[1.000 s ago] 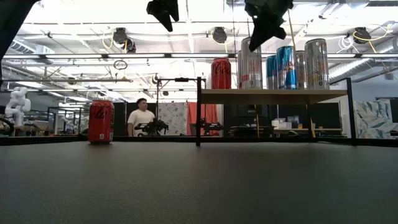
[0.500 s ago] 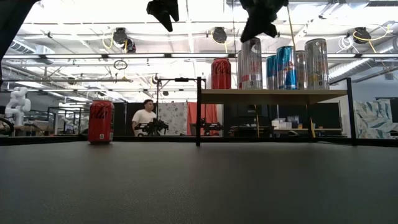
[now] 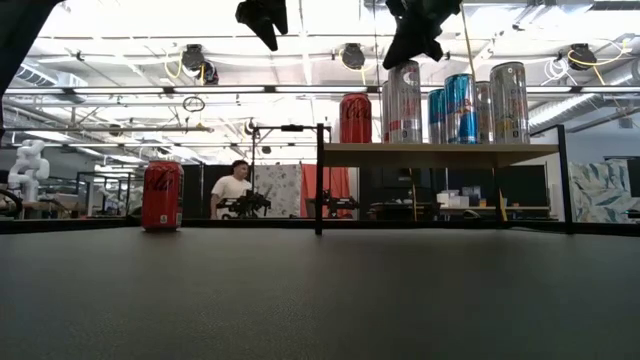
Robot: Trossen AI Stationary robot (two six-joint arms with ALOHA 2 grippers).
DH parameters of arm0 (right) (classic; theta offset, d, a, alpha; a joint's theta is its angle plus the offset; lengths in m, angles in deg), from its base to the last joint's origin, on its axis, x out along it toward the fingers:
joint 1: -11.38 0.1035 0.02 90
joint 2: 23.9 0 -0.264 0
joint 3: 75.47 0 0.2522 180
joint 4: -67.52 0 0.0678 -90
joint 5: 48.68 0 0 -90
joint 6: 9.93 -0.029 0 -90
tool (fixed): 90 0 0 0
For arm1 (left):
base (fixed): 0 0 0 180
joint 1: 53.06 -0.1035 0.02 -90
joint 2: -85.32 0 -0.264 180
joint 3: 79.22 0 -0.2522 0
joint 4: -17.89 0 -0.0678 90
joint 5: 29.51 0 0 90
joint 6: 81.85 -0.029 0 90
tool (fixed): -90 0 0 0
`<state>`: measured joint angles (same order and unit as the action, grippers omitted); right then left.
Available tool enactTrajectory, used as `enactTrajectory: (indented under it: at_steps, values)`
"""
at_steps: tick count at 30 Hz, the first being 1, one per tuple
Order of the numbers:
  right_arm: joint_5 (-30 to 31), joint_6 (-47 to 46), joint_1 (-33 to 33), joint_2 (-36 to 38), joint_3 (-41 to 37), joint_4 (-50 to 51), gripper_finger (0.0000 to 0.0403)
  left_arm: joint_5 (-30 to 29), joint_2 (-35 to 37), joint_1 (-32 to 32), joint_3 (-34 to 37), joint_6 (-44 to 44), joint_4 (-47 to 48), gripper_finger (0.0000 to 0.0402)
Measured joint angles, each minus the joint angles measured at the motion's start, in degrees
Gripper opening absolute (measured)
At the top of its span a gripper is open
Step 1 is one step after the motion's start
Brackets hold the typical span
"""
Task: Place canned beverage on shelf
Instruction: Put the white-pink soda can on the shelf aligned with the other white-pink soda can, then put the red soda can on the shelf aligned with the other red soda can
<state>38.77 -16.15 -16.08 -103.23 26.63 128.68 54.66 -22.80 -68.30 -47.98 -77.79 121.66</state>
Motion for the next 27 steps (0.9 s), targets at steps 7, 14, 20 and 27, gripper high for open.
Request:
enactTrajectory:
  at_steps: [7, 14, 20, 27]
  values:
    - [2.69, -0.67, 0.04, 0.02, 0.04, 1.23, 0.0000, 0.00, 0.00, 0.00, 0.00, -0.02, 0.00, 0.0311]
    - [2.74, -1.63, 0.04, 0.02, 0.04, 1.91, 0.0000, 0.00, 0.00, 0.00, 0.00, -0.02, 0.00, 0.0311]
    - [3.90, -0.61, 0.04, 0.02, 0.04, 2.54, 0.0000, 0.00, 0.00, 0.02, 0.00, -0.02, 0.00, 0.0311]
    - [-2.59, 1.34, 0.15, 0.64, 1.93, 2.78, 0.0000, 0.00, -0.01, 0.00, 0.00, -0.02, 0.00, 0.0311]
